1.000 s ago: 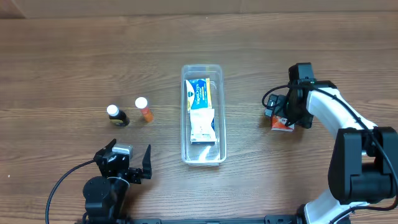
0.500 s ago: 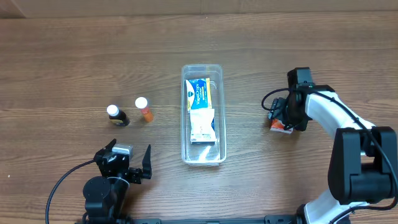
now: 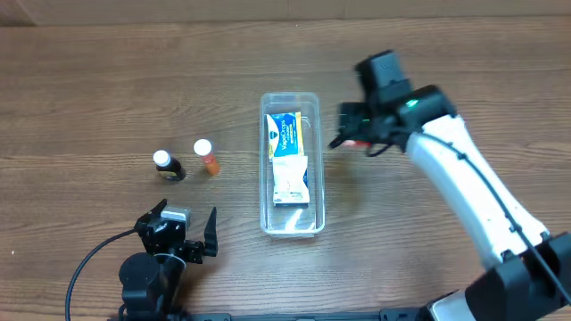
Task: Pack container
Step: 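Carry the red box into the container's far end and release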
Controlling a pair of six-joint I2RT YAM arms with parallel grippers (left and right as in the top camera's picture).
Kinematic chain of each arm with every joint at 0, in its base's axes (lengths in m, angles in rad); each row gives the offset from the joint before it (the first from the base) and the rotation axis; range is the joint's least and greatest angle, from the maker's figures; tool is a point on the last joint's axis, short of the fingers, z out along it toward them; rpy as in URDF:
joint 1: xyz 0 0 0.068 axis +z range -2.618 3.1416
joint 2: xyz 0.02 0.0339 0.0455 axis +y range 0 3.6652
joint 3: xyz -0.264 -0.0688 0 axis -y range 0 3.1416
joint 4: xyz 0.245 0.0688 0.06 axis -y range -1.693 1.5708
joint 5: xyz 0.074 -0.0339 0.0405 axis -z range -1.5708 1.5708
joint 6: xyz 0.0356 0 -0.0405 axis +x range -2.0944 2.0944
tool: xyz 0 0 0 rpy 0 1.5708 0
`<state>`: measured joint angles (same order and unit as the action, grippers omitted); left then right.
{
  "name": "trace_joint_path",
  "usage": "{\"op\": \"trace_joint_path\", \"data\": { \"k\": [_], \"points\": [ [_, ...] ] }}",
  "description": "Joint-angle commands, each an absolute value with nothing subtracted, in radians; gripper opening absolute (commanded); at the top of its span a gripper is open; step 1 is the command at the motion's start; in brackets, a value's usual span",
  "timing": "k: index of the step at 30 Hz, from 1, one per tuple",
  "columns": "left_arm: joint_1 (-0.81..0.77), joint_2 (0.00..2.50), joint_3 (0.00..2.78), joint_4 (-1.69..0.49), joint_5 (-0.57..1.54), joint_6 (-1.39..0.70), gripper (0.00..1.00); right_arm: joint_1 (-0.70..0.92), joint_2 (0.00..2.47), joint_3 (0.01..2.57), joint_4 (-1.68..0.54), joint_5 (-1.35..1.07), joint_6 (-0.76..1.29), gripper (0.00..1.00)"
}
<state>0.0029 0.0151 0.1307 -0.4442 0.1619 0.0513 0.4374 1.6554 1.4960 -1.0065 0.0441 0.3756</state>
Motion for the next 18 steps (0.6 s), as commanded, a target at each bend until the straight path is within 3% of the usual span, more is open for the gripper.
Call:
{"op": "trace_joint_path", "data": {
  "k": [1,10,18],
  "points": [
    [0.013,0.006,0.127,-0.44,0.173,0.038,1.0,0.546,1.681,1.497,-0.958,0.052,0.445,0.72],
    [0.013,0.006,0.127,-0.44,0.173,0.038,1.0,0.612,1.859,1.497,-0.796,0.051,0.491,0.71],
    [0.013,0.006,0.127,-0.44,0.173,0.038,1.0,0.622,1.878,1.497,-0.744,0.048,0.506,0.72]
  ]
}}
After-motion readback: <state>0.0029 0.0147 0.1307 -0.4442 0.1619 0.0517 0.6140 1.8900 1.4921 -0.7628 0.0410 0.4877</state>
